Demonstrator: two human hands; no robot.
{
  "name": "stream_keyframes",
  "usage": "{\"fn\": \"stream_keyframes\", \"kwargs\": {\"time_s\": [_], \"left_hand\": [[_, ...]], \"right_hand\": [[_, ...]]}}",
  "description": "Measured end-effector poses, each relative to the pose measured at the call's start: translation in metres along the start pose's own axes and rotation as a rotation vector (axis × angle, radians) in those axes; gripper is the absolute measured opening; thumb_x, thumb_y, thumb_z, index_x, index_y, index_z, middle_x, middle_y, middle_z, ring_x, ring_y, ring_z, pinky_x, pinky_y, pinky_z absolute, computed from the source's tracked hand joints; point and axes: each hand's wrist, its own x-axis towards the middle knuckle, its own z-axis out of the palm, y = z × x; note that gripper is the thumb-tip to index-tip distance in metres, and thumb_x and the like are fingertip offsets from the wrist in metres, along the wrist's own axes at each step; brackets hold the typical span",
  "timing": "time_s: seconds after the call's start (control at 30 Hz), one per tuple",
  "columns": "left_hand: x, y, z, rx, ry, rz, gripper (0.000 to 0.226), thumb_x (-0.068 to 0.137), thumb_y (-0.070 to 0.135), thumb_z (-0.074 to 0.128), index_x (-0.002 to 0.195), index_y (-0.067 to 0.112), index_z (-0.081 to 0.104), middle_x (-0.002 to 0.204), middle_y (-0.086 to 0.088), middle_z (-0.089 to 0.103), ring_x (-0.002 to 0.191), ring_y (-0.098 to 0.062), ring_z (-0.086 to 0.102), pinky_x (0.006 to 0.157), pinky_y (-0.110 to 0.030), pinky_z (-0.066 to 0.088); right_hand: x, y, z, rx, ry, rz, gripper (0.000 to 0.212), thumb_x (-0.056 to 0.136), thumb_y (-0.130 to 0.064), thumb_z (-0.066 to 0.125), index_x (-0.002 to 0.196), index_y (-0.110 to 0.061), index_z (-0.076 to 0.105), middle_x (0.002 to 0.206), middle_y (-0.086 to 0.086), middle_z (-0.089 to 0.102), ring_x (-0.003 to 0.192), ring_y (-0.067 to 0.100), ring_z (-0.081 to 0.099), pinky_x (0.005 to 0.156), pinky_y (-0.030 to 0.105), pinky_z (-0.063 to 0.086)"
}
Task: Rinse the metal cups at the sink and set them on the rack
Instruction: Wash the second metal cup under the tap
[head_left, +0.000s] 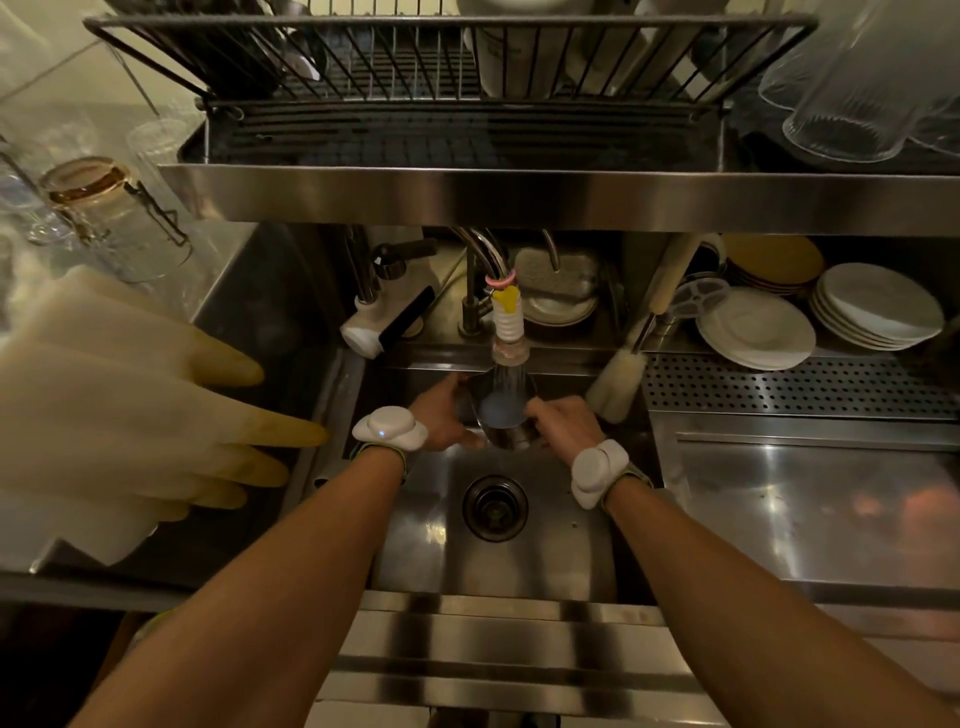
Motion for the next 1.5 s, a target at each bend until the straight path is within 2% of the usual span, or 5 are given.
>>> {"fn": "stream_keyframes", "kwargs": {"time_s": [0.77,0.9,1.13,1.3,1.5], "left_hand": [[0.011,-0.004,-0.006,0.241,0.028,-0.112,0.049,0.080,0.032,0.071,0.124,0.013,0.060,0.127,-0.009,0.062,0.116,-0.027,0.059,0.095,-0.031,0.048],[0.010,0.002,-0.007,0.231,0.039,-0.111,0.048,0.081,0.033,0.070,0.124,0.014,0.060,0.129,-0.008,0.061,0.117,-0.027,0.059,0.096,-0.030,0.047],[0.003,0.009,-0.011,0.227,0.054,-0.081,0.048,0.082,0.034,0.069,0.123,0.014,0.059,0.128,-0.008,0.059,0.116,-0.026,0.057,0.092,-0.029,0.046],[-0.002,0.005,-0.010,0.242,0.067,-0.098,0.051,0.079,0.035,0.072,0.124,0.014,0.059,0.130,-0.008,0.059,0.117,-0.026,0.058,0.093,-0.030,0.047],[-0.004,0.002,-0.012,0.240,0.048,-0.115,0.051,0.080,0.034,0.072,0.125,0.014,0.059,0.131,-0.008,0.058,0.120,-0.027,0.057,0.095,-0.030,0.046]], "right_hand": [[0.010,-0.001,0.003,-0.208,-0.078,-0.029,0.039,0.095,-0.034,0.048,0.061,-0.017,0.054,0.064,0.000,0.054,0.063,0.014,0.051,0.070,0.030,0.040],[0.011,-0.007,-0.011,-0.486,-0.101,-0.145,0.040,0.090,-0.039,0.057,0.064,-0.009,0.062,0.066,0.007,0.059,0.063,0.018,0.056,0.059,0.027,0.040],[0.006,-0.015,-0.019,-0.987,-0.015,-0.329,0.033,0.086,-0.043,0.060,0.092,-0.012,0.070,0.096,0.012,0.068,0.093,0.029,0.063,0.075,0.032,0.045],[0.006,-0.012,-0.015,-1.089,0.006,-0.353,0.029,0.085,-0.041,0.059,0.093,-0.014,0.069,0.099,0.012,0.067,0.097,0.031,0.061,0.096,0.049,0.042],[0.002,-0.008,-0.017,-0.956,0.035,-0.305,0.030,0.088,-0.039,0.057,0.086,-0.011,0.069,0.093,0.014,0.067,0.093,0.030,0.061,0.091,0.046,0.047]]}}
